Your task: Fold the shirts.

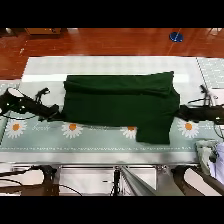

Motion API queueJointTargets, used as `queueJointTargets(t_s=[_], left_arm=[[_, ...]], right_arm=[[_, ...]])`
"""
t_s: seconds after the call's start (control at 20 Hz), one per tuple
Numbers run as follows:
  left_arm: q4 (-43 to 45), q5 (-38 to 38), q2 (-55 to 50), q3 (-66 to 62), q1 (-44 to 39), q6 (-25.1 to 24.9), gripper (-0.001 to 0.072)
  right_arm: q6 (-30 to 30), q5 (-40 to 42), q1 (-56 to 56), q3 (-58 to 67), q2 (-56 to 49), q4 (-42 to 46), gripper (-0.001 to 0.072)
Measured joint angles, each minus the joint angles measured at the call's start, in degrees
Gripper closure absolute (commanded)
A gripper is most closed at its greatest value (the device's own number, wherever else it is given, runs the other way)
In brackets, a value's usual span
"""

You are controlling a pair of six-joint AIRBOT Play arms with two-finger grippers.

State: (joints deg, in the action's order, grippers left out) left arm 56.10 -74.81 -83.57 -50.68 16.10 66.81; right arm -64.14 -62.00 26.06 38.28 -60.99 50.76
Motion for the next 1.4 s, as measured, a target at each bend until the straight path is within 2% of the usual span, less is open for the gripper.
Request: queueJointTargets(t_s=[0.2,0.45,0.75,1.0,1.4], left_arm=[[-7.74,-0.52,4.83,-3.37,-0.04,-0.52,0.0683],[-16.52,2.49,6.19,-8.2,-0.15,-1.33,0.0683],[-19.32,8.13,2.67,-17.33,-0.74,-1.55,0.0683],[-19.63,10.49,-6.05,-24.41,-3.06,-1.51,0.0682],[-19.74,13.14,-17.94,-31.78,-4.37,1.38,0.0681]], right_arm=[[0.02,-0.22,0.0,3.02,4.76,-2.45,0.069],[-0.5,6.69,-4.13,7.21,4.33,-4.94,0.069],[-1.95,13.05,-7.96,19.39,-7.17,-5.6,0.069],[-3.63,16.0,-9.4,28.94,-18.36,-5.68,0.069],[-4.33,26.18,-13.14,34.53,-30.56,-5.79,0.069]])
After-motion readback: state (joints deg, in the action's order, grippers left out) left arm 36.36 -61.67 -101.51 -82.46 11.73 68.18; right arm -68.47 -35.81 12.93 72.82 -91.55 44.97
